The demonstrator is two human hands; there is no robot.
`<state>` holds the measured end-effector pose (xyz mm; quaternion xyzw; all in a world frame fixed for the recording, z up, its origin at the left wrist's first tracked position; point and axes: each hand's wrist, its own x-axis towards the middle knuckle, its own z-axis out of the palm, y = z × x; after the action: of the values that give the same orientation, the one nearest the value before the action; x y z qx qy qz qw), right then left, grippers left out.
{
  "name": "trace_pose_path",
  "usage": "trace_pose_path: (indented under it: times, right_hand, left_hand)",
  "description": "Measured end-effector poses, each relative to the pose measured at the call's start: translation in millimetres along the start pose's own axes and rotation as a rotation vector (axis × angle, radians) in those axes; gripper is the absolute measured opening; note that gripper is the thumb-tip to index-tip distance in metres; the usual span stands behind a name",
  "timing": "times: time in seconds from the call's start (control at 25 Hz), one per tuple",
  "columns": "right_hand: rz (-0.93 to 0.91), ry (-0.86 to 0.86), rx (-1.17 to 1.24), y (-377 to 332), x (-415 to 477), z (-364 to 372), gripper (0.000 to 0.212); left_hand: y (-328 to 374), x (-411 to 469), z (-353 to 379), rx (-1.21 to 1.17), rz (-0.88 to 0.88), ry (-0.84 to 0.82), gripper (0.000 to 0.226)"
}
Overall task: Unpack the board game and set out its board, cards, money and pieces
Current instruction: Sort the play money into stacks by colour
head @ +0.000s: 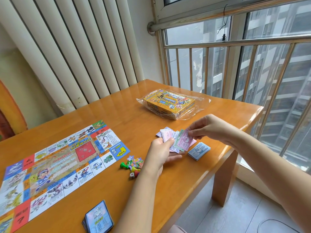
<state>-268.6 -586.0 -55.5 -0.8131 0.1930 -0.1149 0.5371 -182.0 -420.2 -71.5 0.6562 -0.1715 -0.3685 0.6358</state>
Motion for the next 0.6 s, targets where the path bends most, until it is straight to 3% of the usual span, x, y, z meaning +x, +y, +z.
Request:
trace_pose_path:
  times: [0.2,0.4,0.6]
  right_hand:
    - [-0.012,0.024,0.038,-0.3,2.1,3.3,0.005]
    - [0.114,0.136,-0.134,15.6,7.4,-1.2,0.036]
    - [0.180,0.120,-0.219,21.3,10.0,2.9,0.037]
  left_hand:
    - [-0.5,-0.5,-1.3,0.003,-0.017,0.032,0.018]
    - [1.8,2.7,-7.5,-0.041,-0.114,0.138,0.022]
    - [3.9,1.8,-6.5,-0.038,-0.161,0.134,0.022]
